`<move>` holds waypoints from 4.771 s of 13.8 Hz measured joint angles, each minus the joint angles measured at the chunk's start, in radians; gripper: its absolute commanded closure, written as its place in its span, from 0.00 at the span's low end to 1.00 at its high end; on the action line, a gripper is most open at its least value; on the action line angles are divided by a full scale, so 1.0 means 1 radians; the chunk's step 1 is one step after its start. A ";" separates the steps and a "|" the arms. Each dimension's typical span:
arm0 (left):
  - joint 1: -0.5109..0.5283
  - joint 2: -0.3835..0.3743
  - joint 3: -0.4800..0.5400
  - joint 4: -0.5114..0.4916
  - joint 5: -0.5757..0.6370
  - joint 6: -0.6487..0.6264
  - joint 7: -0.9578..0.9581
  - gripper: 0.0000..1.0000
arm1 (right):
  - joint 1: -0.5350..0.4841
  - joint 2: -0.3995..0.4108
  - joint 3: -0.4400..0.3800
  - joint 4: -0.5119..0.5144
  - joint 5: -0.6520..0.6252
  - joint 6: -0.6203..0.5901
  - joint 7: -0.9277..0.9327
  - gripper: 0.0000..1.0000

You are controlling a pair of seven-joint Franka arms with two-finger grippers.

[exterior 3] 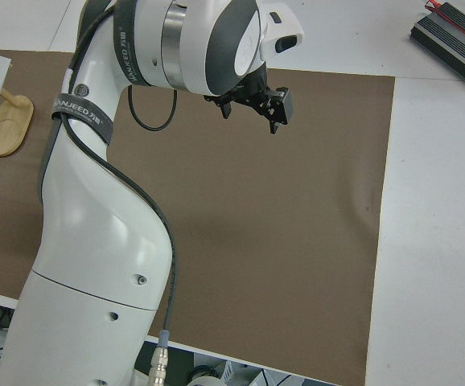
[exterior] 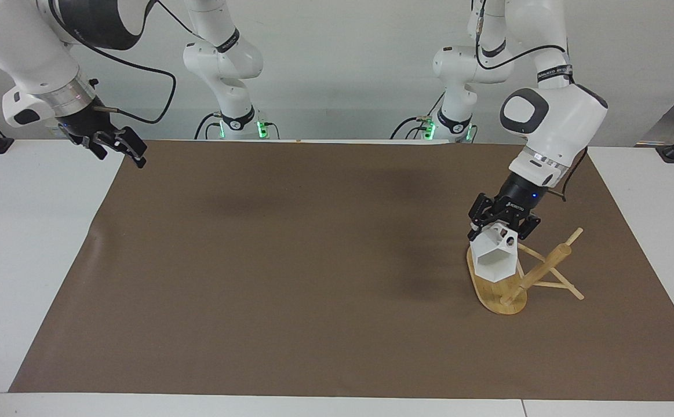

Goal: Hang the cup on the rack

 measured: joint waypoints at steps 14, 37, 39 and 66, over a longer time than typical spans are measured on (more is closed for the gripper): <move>0.025 0.012 -0.005 0.000 0.009 0.010 -0.045 1.00 | 0.052 -0.026 0.008 -0.004 0.002 0.039 -0.043 0.00; 0.057 0.015 0.000 -0.009 0.009 0.010 -0.277 0.00 | 0.051 -0.026 0.007 -0.005 0.002 0.039 -0.044 0.00; 0.057 0.015 0.000 -0.009 0.010 0.010 -0.277 0.00 | 0.051 -0.026 0.007 -0.005 0.002 0.039 -0.044 0.00; 0.070 -0.069 0.008 0.413 0.582 -0.811 -0.274 0.00 | 0.051 -0.026 0.007 -0.005 0.002 0.039 -0.044 0.00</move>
